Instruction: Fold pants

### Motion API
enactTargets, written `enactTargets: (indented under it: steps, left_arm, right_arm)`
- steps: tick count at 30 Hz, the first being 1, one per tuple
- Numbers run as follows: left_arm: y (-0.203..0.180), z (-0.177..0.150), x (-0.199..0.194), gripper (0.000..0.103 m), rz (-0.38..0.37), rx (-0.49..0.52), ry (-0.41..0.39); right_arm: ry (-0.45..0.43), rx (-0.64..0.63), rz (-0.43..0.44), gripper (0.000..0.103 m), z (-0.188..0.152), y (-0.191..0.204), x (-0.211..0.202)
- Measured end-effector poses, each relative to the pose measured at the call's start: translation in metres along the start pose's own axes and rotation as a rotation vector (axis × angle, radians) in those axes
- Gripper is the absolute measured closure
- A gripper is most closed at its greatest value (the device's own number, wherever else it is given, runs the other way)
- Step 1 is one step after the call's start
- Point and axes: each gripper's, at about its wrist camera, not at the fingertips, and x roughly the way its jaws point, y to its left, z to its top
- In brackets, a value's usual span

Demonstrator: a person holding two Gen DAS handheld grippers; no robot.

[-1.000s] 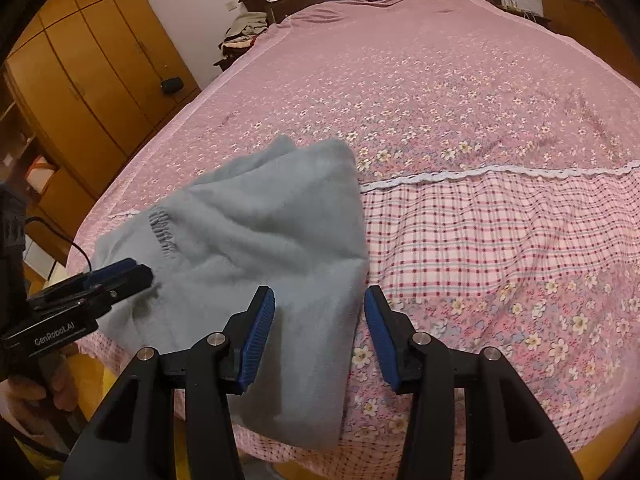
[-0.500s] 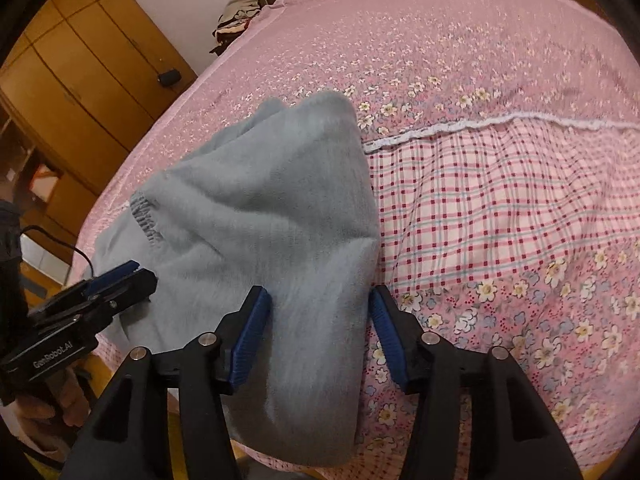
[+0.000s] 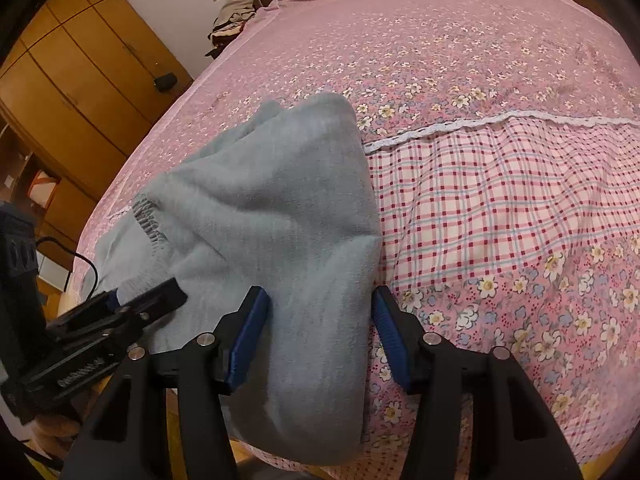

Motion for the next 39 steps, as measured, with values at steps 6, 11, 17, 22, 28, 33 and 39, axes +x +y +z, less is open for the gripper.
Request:
enactTargets:
  steps: [6,11,17,22,28,33,39]
  left_arm:
    - [0.002,-0.003,-0.001,0.048,0.048,-0.04,-0.02]
    - [-0.002,-0.005,0.005,0.048,0.061,-0.015,-0.038]
    - [-0.006,-0.006,-0.006,0.077,0.003,-0.008,-0.066]
    - [-0.007,-0.003,-0.036,0.078,-0.024,0.015,-0.153]
    - [0.014,0.009,-0.075,0.078,0.024,0.028,-0.231]
    - [0.035,0.014,-0.103,0.078,0.105,0.033,-0.269]
    - [0.071,0.011,-0.132,0.077,0.223,0.042,-0.303]
  right_arm:
    - [0.001,-0.013,-0.001,0.047,-0.002,0.005,-0.003]
    - [-0.002,-0.027,-0.001,0.047,-0.005,0.008,-0.001]
    - [-0.002,0.007,0.02,0.047,-0.007,0.007,-0.001]
    - [0.002,0.037,0.052,0.047,-0.004,0.003,-0.008]
    - [-0.017,0.025,0.092,0.047,-0.001,0.01,-0.02]
    - [-0.026,-0.028,0.119,0.047,0.006,0.032,-0.023]
    - [-0.013,-0.106,0.137,0.047,0.006,0.059,-0.018]
